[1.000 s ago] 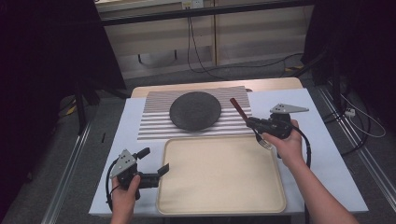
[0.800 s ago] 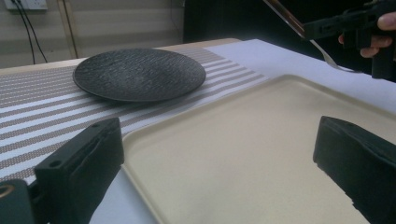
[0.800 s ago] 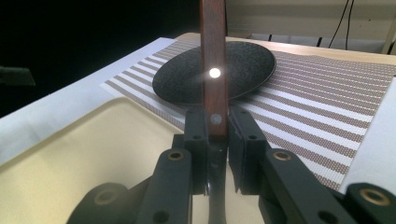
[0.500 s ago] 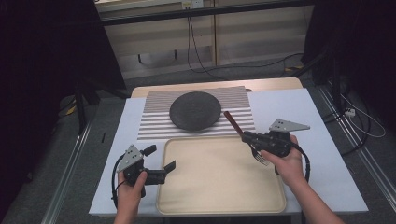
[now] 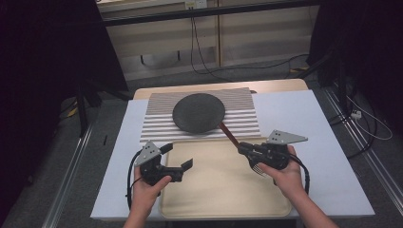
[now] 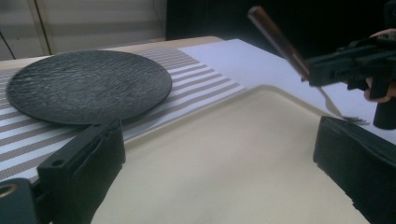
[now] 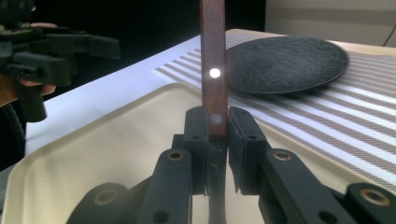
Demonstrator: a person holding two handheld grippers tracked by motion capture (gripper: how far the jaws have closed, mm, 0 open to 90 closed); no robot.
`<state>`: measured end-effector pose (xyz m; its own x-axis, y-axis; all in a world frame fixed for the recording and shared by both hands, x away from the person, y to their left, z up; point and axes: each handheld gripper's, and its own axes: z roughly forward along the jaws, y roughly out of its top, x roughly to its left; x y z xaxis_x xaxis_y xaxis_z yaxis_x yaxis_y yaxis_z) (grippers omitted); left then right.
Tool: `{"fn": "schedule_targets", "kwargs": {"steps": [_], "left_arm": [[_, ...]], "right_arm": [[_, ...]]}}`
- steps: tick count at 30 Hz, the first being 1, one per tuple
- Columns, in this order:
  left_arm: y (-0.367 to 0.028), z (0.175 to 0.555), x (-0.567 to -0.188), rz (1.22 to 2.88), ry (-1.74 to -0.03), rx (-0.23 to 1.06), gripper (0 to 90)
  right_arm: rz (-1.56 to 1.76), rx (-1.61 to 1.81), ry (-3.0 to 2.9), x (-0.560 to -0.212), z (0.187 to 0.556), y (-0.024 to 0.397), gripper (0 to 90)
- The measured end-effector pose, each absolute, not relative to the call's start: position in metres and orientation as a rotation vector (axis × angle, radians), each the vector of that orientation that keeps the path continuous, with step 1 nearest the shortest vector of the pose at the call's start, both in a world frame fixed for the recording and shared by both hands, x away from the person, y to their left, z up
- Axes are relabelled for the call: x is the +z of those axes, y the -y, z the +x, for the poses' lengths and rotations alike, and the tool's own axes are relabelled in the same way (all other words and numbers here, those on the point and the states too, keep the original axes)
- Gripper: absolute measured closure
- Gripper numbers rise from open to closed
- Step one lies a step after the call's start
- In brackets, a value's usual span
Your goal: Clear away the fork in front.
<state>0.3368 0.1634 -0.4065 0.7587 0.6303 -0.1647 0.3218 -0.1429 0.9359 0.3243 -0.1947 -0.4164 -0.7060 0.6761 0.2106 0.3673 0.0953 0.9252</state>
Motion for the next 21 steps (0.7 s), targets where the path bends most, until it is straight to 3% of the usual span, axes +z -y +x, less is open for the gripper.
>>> {"fn": "schedule_targets", "kwargs": {"steps": [14, 21], "left_arm": [[-0.132, 0.348, -0.4, 1.716, -0.758, 0.246, 6.3], [-0.109, 0.353, -0.396, 1.694, -0.767, 0.189, 18.6]], "right_arm": [[0.962, 1.681, -2.146, -0.417, 0.318, 0.169, 78.8], [0.953, 1.687, -2.156, -0.418, 0.319, 0.165, 78.8]]}}
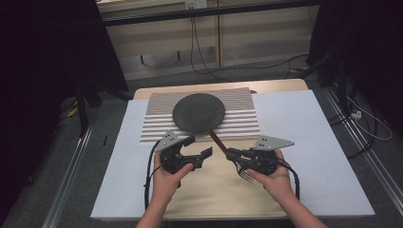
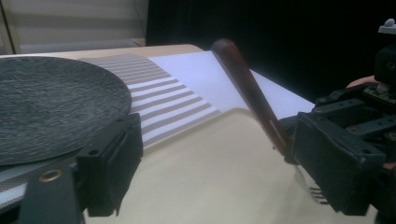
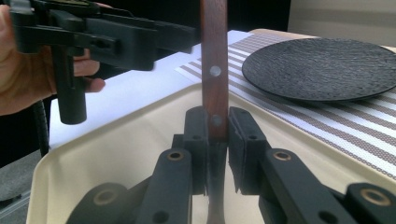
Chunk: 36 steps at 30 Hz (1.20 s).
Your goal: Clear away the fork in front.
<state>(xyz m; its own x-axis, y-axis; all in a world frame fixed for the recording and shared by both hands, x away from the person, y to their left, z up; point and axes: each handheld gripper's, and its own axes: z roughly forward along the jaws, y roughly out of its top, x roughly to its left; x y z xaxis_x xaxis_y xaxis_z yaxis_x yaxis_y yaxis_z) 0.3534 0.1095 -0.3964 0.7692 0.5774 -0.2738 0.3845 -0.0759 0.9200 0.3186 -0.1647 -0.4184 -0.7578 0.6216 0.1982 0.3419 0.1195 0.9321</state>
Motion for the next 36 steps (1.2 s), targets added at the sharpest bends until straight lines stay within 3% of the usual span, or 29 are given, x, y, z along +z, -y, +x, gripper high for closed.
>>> {"fn": "schedule_targets", "kwargs": {"steps": [6, 7, 10, 11, 12, 19, 20, 23, 30, 31, 32, 36], "left_arm": [[-0.093, 0.354, -0.396, 1.67, -0.737, 0.125, 32.7], [-0.09, 0.353, -0.396, 1.657, -0.733, 0.11, 38.3], [-0.085, 0.353, -0.393, 1.589, -0.714, 0.04, 71.0], [-0.085, 0.353, -0.393, 1.589, -0.714, 0.04, 76.5], [-0.086, 0.353, -0.392, 1.58, -0.725, 0.033, 78.0], [-0.094, 0.353, -0.383, 1.605, -0.711, -0.042, 81.1], [-0.099, 0.354, -0.38, 1.602, -0.72, -0.045, 81.1], [-0.106, 0.355, -0.378, 1.606, -0.723, -0.048, 81.1], [-0.131, 0.357, -0.377, 1.64, -0.75, -0.065, 81.1], [-0.131, 0.357, -0.377, 1.64, -0.75, -0.065, 81.1], [-0.137, 0.358, -0.377, 1.648, -0.758, -0.073, 81.1], [-0.145, 0.359, -0.378, 1.666, -0.769, -0.081, 81.1]], "right_arm": [[0.947, 1.697, -2.152, -0.418, 0.319, 0.163, 78.7], [0.941, 1.699, -2.158, -0.417, 0.319, 0.161, 78.8], [0.918, 1.718, -2.149, -0.415, 0.318, 0.157, 78.7], [0.918, 1.718, -2.149, -0.415, 0.318, 0.157, 78.7], [0.908, 1.734, -2.149, -0.414, 0.317, 0.156, 90.0], [0.886, 1.755, -2.14, -0.412, 0.316, 0.161, 86.8], [0.882, 1.738, -2.119, -0.412, 0.315, 0.164, 79.0], [0.892, 1.73, -2.114, -0.412, 0.313, 0.168, 75.6], [0.931, 1.657, -2.07, -0.416, 0.311, 0.184, 52.0], [0.931, 1.657, -2.07, -0.416, 0.311, 0.184, 52.0], [0.935, 1.636, -2.058, -0.417, 0.311, 0.187, 44.2], [0.947, 1.615, -2.047, -0.418, 0.31, 0.19, 36.1]]}}
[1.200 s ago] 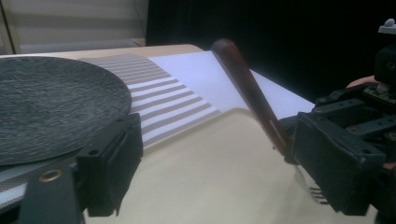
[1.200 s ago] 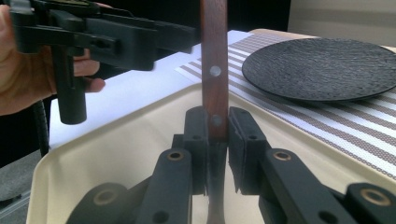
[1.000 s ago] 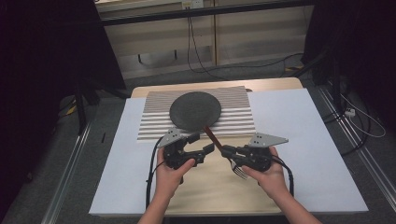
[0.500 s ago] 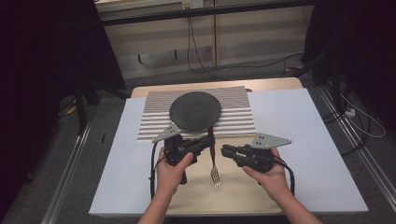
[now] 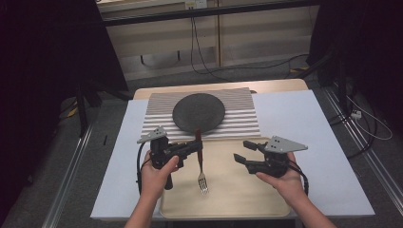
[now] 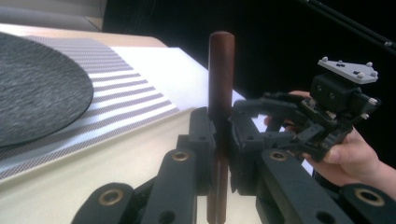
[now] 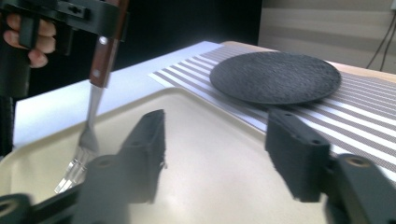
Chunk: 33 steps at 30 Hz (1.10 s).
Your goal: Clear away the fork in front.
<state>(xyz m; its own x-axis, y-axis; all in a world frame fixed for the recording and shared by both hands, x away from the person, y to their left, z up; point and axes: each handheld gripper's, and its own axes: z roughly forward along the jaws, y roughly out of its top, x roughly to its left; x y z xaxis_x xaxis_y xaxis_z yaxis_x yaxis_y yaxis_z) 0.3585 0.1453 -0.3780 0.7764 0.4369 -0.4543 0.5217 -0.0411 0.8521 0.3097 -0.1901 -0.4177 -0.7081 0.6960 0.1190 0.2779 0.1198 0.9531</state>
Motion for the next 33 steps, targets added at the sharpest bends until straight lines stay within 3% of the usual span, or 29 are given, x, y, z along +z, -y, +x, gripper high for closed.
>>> {"fn": "schedule_targets", "kwargs": {"steps": [9, 33], "left_arm": [[-0.167, 0.36, -0.381, 1.684, -0.812, -0.111, 81.1], [-0.195, 0.363, -0.398, 1.729, -0.872, -0.159, 81.1]], "right_arm": [[0.988, 1.572, -2.013, -0.42, 0.306, 0.203, 21.7], [1.017, 1.545, -1.998, -0.422, 0.303, 0.217, 16.5]]}}
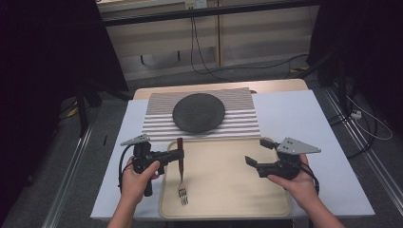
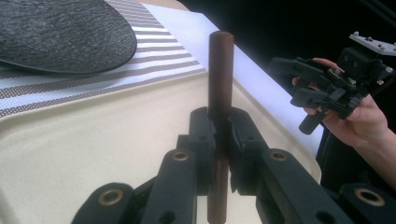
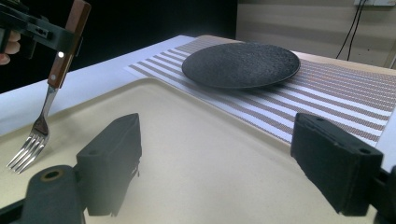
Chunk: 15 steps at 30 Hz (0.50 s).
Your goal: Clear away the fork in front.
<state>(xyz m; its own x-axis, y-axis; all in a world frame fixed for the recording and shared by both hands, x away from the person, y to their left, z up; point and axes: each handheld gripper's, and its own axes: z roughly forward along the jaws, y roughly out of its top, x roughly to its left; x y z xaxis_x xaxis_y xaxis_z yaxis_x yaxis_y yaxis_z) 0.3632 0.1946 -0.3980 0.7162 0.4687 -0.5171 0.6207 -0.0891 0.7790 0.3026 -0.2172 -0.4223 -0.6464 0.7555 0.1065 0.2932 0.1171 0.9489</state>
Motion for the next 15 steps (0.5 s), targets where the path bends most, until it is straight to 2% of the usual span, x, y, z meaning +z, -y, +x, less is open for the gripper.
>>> {"fn": "schedule_targets", "kwargs": {"steps": [15], "left_arm": [[-0.2, 0.368, -0.414, 1.748, -0.881, -0.112, 77.9]], "right_arm": [[1.021, 1.541, -1.997, -0.424, 0.3, 0.224, 16.0]]}}
